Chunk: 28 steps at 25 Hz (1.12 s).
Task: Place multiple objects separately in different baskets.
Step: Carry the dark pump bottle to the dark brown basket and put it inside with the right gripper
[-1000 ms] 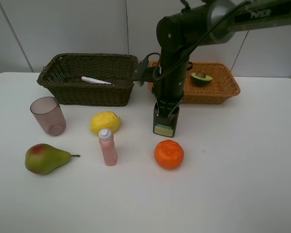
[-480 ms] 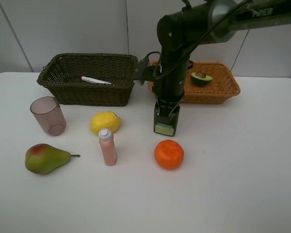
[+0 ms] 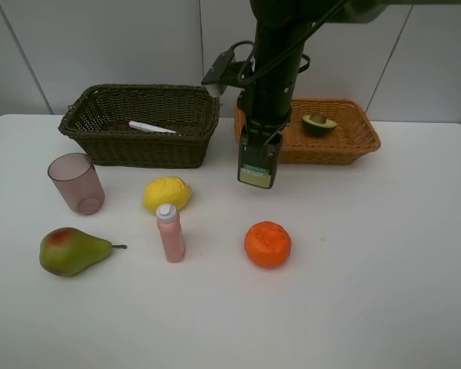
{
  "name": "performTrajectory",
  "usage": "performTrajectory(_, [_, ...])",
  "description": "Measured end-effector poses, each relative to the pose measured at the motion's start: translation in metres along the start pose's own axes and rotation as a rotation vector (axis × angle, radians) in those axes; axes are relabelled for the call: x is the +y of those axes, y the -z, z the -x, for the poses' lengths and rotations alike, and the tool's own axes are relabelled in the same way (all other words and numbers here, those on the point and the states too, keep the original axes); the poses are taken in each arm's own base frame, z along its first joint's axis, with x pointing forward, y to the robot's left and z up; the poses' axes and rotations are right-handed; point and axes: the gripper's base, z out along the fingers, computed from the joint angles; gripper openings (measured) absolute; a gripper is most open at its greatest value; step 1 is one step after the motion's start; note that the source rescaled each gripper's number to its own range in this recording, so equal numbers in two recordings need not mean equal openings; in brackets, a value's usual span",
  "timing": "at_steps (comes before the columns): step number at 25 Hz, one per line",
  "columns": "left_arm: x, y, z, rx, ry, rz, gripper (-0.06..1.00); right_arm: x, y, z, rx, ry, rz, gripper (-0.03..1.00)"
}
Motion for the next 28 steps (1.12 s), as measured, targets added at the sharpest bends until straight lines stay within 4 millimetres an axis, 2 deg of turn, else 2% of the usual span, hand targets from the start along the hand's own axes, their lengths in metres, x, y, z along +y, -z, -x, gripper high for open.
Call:
performTrajectory(9, [0.0,0.0,0.0,0.0,0.0,0.0,1.0,-0.01,0.047,0.023,-0.219,-0.052,-0.01,0.28])
performTrajectory(18, [0.0,0.0,0.0,0.0,0.0,0.0,1.0,-0.019,0.06,0.046,-0.49,-0.115,-0.088,0.28])
performTrajectory(23, [0.0,0.0,0.0,0.0,0.0,0.0,1.0,-0.028,0.049,0.061,-0.615,-0.158,-0.143,0.28])
performTrajectory(28, [0.0,0.0,0.0,0.0,0.0,0.0,1.0,-0.037,0.016,0.074,-0.66,-0.182,-0.18,0.28])
